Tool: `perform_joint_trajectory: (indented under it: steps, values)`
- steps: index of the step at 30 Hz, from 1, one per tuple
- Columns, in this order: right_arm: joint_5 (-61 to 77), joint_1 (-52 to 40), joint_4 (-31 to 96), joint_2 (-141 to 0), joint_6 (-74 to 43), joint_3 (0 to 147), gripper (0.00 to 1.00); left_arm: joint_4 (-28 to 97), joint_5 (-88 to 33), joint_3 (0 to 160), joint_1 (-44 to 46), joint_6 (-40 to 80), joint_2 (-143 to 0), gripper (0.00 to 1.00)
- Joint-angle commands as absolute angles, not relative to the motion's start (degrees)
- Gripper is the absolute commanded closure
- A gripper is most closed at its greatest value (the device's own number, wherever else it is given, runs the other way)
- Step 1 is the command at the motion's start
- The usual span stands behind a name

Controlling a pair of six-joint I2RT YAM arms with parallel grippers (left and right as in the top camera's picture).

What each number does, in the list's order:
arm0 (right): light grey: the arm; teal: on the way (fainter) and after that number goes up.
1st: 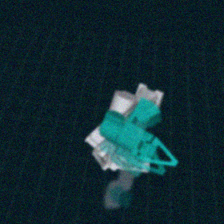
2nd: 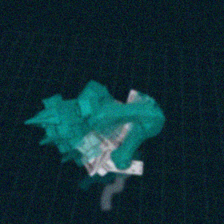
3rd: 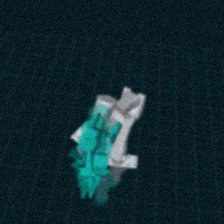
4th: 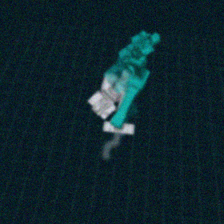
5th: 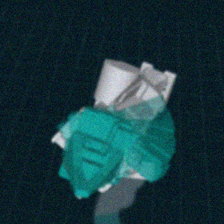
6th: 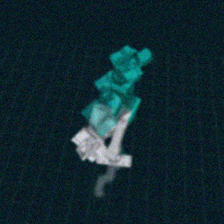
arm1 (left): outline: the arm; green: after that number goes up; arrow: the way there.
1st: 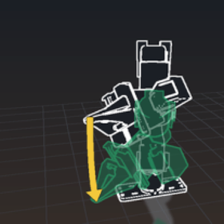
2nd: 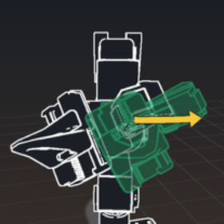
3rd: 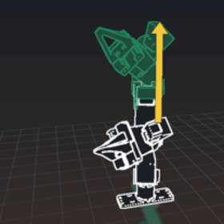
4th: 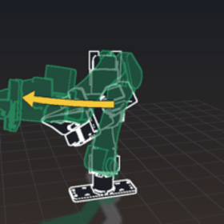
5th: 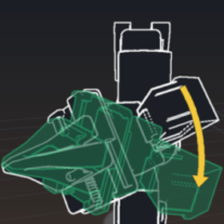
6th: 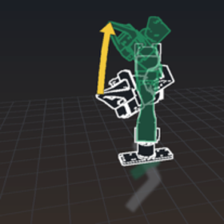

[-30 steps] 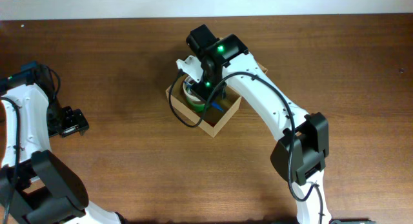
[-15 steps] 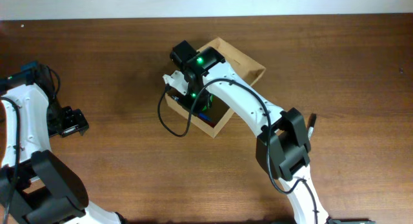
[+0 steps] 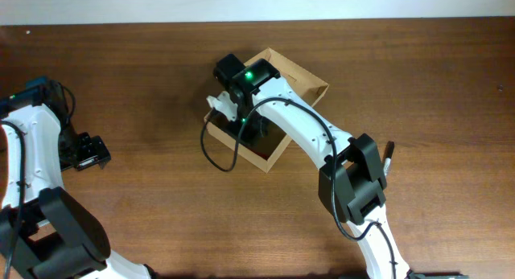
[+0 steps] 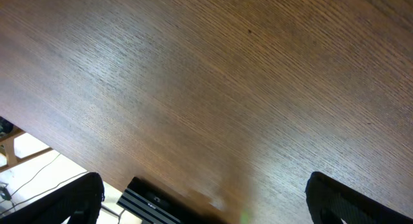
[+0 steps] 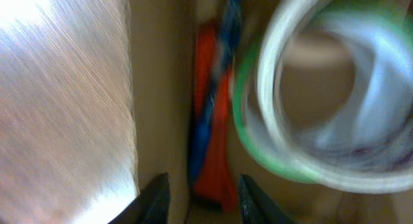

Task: Pack container
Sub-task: 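Release the pen and lift the right gripper out of the box, then lower the right gripper onto the black marker and grasp it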

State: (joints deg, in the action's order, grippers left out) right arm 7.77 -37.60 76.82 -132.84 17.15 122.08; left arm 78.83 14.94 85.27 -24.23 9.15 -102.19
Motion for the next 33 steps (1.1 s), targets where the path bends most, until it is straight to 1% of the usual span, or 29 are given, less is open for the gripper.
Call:
perform_joint_trajectory:
  steps: [1, 3, 7, 10, 11, 13, 15, 19, 20, 21, 23, 25, 27, 30, 33]
  values:
    - [2.39, -37.8, 80.2, -129.25, 17.08, 125.54, 0.61, 78.83, 14.72, 84.99, -24.38, 8.47, -101.69, 0.0]
    - [0.25, -37.8, 81.08, -124.95, 17.1, 126.39, 0.6, 78.83, 14.72, 84.99, -24.38, 8.47, -101.69, 0.0]
    - [-10.52, -37.56, 82.11, -112.88, 16.12, 126.34, 0.58, 78.83, 14.72, 84.99, -24.38, 8.47, -101.69, 0.0]
    - [-15.16, -35.46, 82.11, -101.97, 14.17, 126.21, 0.57, 78.83, 14.72, 84.99, -24.38, 8.47, -101.69, 0.0]
    - [-16.05, -34.15, 82.13, -98.87, 13.02, 126.21, 0.55, 78.83, 14.72, 84.99, -24.38, 8.47, -101.69, 0.0]
    - [-17.67, -29.87, 82.54, -92.42, 10.41, 125.99, 0.53, 78.83, 14.72, 84.99, -24.38, 8.47, -101.69, 0.0]
    - [-18.94, -21.52, 84.12, -85.89, 5.37, 125.69, 0.52, 78.83, 14.72, 84.99, -24.4, 8.47, -101.69, 0.0]
    - [-16.69, -5.56, 90.24, -80.42, -5.58, 123.68, 0.53, 78.83, 14.72, 84.99, -24.38, 8.47, -101.69, 0.0]
    - [-15.18, -0.69, 91.68, -79.4, -8.6, 121.05, 0.53, 78.83, 14.72, 84.99, -24.38, 8.47, -101.69, 0.0]
    - [-13.39, 2.33, 91.88, -78.67, -9.82, 117.75, 0.53, 78.83, 14.72, 84.99, -24.38, 8.47, -101.69, 0.0]
    - [-11.44, 5.04, 90.94, -77.95, -12.27, 111.09, 0.53, 78.83, 14.72, 84.99, -24.38, 8.47, -101.69, 0.0]
    - [-10.13, 6.17, 87.94, -77.71, -14.04, 102.41, 0.53, 78.83, 14.72, 84.99, -24.38, 8.47, -101.69, 0.0]
    - [-8.14, 6.11, 82.5, -77.89, -14.02, 92.64, 0.52, 78.83, 14.72, 84.99, -24.38, 8.47, -101.69, 0.0]
    - [-3.33, 6.07, 73.01, -79.37, -14.0, 79.09, 0.48, 78.83, 14.72, 84.99, -24.38, 8.47, -101.69, 0.0]
    - [-1.41, 6.09, 65.95, -82.39, -13.78, 71.07, 0.45, 78.83, 14.72, 84.99, -24.38, 8.47, -101.69, 0.0]
